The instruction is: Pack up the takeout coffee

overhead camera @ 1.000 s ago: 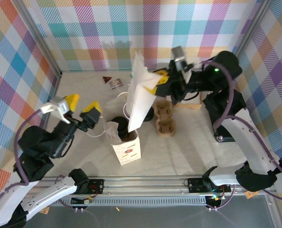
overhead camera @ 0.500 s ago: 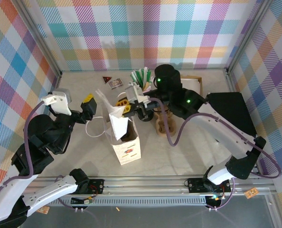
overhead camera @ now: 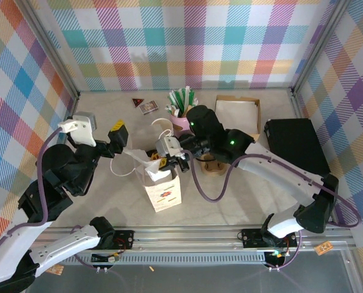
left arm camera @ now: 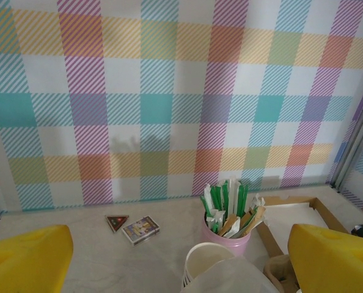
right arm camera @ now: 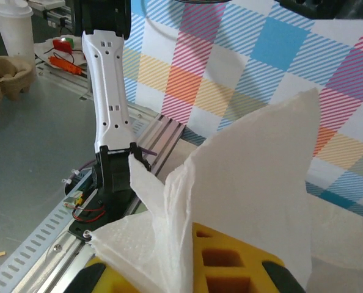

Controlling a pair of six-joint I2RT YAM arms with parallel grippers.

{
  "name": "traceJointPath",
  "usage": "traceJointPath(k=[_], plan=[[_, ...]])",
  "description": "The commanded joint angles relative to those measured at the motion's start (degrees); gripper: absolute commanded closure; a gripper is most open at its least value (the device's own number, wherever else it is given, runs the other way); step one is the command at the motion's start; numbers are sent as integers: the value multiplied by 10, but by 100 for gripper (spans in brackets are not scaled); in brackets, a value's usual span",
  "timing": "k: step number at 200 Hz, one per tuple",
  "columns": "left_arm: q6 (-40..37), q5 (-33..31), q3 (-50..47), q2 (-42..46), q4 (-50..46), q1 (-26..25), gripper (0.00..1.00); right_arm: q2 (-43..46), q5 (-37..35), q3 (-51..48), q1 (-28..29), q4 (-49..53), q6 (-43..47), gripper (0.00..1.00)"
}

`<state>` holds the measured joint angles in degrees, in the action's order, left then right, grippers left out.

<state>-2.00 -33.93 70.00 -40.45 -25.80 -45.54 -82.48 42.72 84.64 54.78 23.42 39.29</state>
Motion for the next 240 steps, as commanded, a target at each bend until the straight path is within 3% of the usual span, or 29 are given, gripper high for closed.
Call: traceJointPath(k=[1, 97, 170, 190, 216, 240], plan=[[-6, -2, 12, 2, 7, 1, 9, 32, 3, -12, 3, 25, 12, 99], [14, -6, 9, 15, -9, 2, 10, 22, -19, -29, 3, 70, 12, 87], [20, -19, -5, 29, 0, 2, 10, -20, -49, 3, 3, 95, 32, 84], [17, -19, -4, 25, 1, 2, 10, -31, -46, 25, 3, 116, 43, 75], [12, -19, -1, 21, 1, 2, 10, -37, -43, 57, 3, 146, 54, 50], [7, -22, -2, 20, 5, 2, 9, -39, -44, 76, 3, 157, 64, 49]])
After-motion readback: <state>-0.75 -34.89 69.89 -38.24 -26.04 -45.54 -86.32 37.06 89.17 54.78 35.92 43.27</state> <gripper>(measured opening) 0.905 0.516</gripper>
